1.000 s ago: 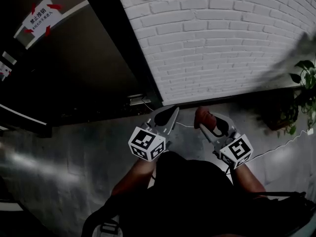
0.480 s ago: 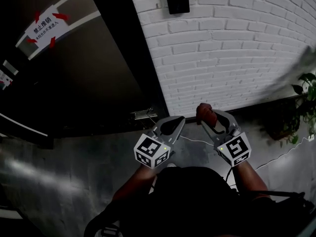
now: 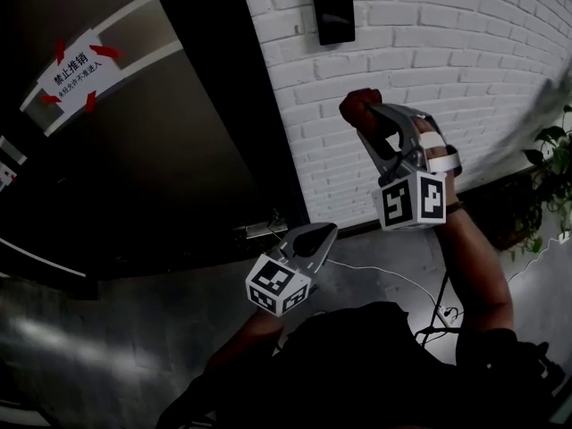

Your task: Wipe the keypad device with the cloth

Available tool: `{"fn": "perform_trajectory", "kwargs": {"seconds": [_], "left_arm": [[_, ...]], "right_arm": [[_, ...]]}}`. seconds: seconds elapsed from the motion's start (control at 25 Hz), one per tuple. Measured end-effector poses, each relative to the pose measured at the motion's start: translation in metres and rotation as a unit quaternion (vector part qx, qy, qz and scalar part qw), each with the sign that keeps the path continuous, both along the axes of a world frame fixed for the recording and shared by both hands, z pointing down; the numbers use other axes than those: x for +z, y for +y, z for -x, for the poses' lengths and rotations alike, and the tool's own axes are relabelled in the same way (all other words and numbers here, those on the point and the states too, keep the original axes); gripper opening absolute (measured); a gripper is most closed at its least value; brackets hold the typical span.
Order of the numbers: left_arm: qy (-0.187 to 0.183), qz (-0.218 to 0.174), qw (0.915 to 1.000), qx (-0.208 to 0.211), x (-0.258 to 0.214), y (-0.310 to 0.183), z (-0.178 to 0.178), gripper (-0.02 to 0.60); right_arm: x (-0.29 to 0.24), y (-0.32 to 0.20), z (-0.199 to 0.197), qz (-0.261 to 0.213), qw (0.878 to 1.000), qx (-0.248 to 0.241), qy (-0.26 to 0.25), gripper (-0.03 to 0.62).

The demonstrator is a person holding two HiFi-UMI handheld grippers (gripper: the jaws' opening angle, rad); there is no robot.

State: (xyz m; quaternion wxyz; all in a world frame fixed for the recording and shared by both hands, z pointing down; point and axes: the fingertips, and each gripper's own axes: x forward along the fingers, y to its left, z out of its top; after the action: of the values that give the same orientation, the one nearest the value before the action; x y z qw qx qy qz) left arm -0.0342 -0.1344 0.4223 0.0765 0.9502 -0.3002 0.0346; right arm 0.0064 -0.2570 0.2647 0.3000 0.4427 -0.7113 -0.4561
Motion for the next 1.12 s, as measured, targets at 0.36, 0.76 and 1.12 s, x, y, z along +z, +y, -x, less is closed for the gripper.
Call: {"fn": "perform_trajectory", "kwargs": {"seconds": [0.36,0.76,1.12], "left_arm": [[-0.003,0.006,1.0,0.002,0.006,-0.004,0.01,0.015],[0.022,0.002,0.9982,-0.055,0.003,-0.03,0.002,0.016],[0.024,0.002,0.9964,-0.081,0.005,-0.051,-0.014,0.015]], "right_arm": [[-0.107,-0.059,0.017,-0.074,0.997,0.013,-0.002,0.144],[-0.185,-0.105,0.014,-0.145,0.989,0.01,0.03,0.144],[-0.19,-0.134,0.018,-0.146,0.988,-0.015,0.048,0.144]]}}
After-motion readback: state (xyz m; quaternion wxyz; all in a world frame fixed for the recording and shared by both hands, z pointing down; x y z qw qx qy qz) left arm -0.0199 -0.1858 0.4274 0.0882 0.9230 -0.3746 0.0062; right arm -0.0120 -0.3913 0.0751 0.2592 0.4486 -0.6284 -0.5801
